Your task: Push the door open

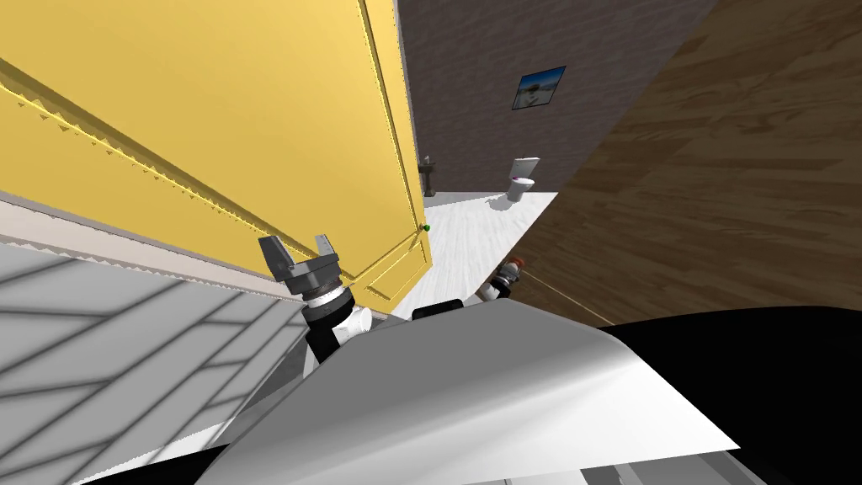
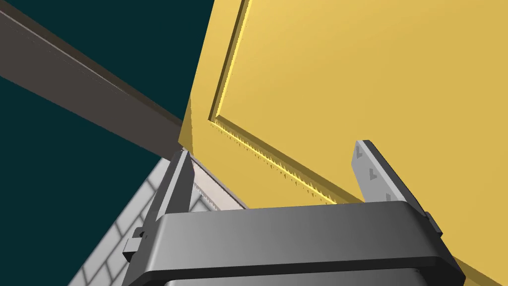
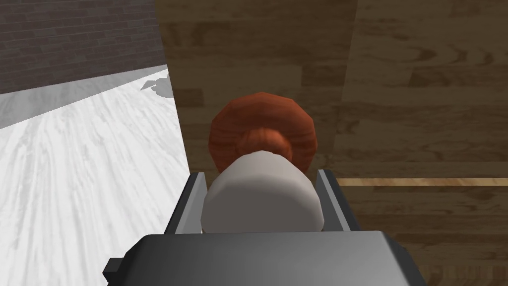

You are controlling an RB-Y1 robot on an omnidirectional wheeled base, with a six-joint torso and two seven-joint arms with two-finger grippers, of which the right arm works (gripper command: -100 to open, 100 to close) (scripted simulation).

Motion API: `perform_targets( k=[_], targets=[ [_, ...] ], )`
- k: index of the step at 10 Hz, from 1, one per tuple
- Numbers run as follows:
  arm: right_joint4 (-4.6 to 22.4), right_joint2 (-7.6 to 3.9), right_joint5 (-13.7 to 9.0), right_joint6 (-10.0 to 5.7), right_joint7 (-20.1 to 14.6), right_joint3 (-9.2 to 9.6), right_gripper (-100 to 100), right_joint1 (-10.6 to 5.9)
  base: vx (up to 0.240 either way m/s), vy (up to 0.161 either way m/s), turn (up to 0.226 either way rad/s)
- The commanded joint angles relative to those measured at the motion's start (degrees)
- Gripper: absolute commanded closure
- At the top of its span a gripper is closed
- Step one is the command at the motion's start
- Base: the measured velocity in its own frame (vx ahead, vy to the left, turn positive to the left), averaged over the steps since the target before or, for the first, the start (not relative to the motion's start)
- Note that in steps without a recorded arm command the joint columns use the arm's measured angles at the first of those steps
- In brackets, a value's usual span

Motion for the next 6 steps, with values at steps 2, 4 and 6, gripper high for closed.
perform_targets(
  k=[2,4,6],
  targets=[
    [0.4,0.38,-1.7,-2.13,1.5,-2.46,100,-0.78,0.164,-0.152,-0.023],
    [0.6,0.87,-2.6,-2.97,2.3,-3.59,100,-1.10,0.161,-0.123,-0.026],
    [1.1,0.82,-2.6,-2.96,2.1,-3.59,100,-1.30,0.099,-0.084,-0.016]
  ],
)
